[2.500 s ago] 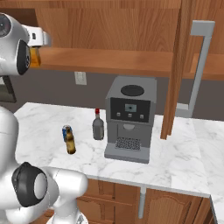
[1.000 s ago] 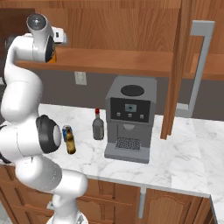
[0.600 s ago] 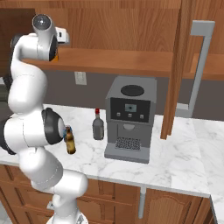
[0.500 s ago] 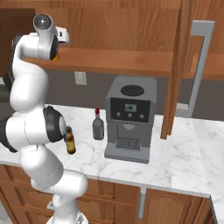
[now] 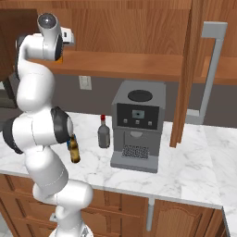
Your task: Sort all alcoholic drinks to one cabinet, and non-alcoholic drinks to the other.
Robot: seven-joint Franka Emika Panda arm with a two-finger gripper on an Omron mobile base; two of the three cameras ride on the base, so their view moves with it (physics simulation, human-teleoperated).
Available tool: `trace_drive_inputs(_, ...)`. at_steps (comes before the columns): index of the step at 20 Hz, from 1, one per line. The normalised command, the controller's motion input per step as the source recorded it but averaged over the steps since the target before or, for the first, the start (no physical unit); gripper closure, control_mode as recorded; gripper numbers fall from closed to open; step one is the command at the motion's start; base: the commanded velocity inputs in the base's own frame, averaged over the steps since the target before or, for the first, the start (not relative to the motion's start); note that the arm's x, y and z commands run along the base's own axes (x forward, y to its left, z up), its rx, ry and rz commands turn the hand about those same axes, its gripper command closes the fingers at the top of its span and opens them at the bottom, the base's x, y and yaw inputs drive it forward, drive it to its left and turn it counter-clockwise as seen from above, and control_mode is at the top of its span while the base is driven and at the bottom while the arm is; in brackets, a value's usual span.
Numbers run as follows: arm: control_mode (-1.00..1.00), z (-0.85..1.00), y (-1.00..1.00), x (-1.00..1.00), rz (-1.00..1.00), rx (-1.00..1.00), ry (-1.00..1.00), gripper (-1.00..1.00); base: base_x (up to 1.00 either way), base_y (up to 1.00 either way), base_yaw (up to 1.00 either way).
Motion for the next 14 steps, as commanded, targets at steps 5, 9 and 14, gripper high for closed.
trace_drive_inputs(5, -1.0, -0.08, 0.0, -0.01, 0.0, 0.0, 0.0, -1.0, 0.0, 0.0, 0.0)
trace_drive_inputs(9, -1.0, 0.0, 0.0, -0.22, 0.0, 0.0, 0.0, -1.0, 0.0, 0.0, 0.0)
trace_drive_inputs(14, -1.0, 0.0, 0.0, -0.45, 0.0, 0.0, -0.03, -1.0, 0.0, 0.0, 0.0)
